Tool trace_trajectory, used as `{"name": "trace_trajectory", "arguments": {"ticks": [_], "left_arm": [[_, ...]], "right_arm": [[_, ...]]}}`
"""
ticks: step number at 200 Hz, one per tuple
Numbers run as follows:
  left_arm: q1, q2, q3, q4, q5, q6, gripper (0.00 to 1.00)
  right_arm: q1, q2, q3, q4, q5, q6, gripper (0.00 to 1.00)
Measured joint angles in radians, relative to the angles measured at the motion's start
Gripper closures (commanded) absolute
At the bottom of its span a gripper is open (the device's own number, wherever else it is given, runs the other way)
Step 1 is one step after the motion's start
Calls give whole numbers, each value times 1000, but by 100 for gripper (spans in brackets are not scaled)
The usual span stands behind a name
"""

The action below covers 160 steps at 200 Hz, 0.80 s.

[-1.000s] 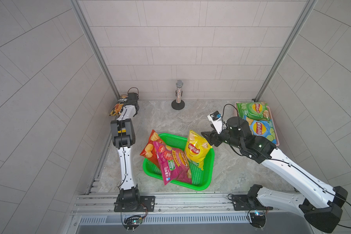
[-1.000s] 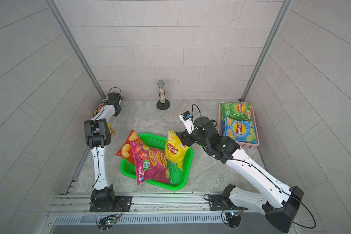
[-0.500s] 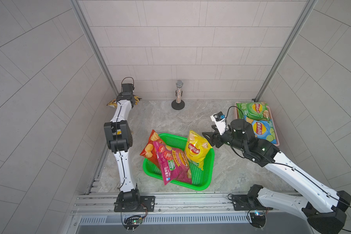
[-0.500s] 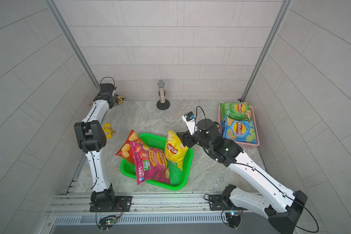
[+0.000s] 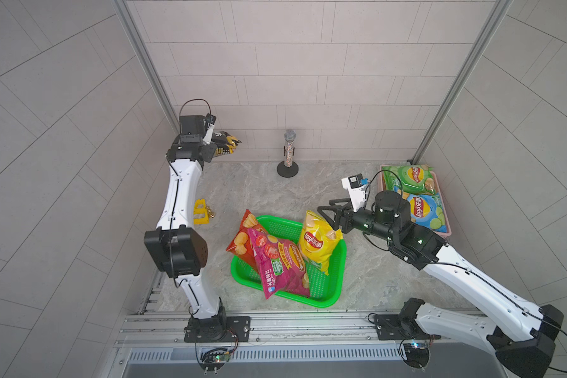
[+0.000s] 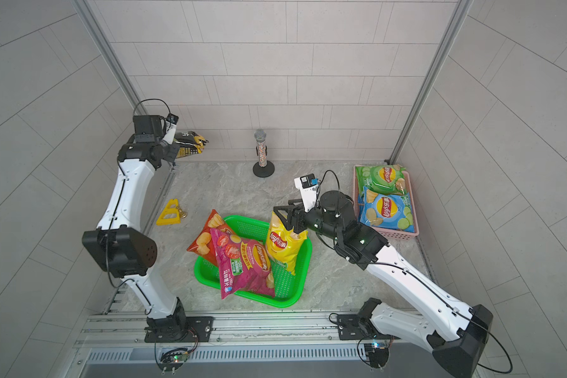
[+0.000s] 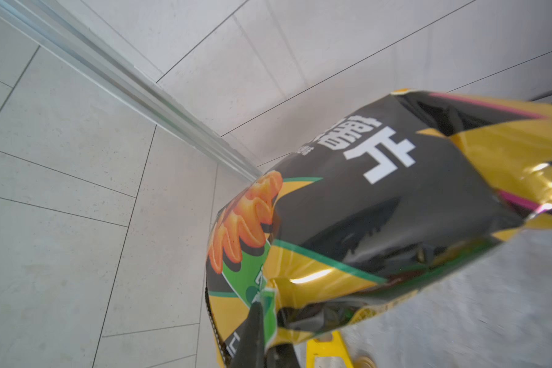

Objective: Put the potato chips into the basket
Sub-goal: Pick up the potato chip from the corner of the board.

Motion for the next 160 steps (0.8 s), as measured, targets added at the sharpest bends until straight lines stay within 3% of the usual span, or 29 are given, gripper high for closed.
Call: {"name": "trace_trajectory", "arguments": {"ticks": [47,94,160], "left_arm": [[-87,-229,-103,-145,230,-34,100],[-143,-333,-199,-267,457,-66,100],[-195,-412,-275,-307,567,-73,100]], "right_arm": [[12,43,-10,167,-29,190,33],[12,103,-30,341,-18,418,33],[46,233,-170,645,-5,762,34]]}}
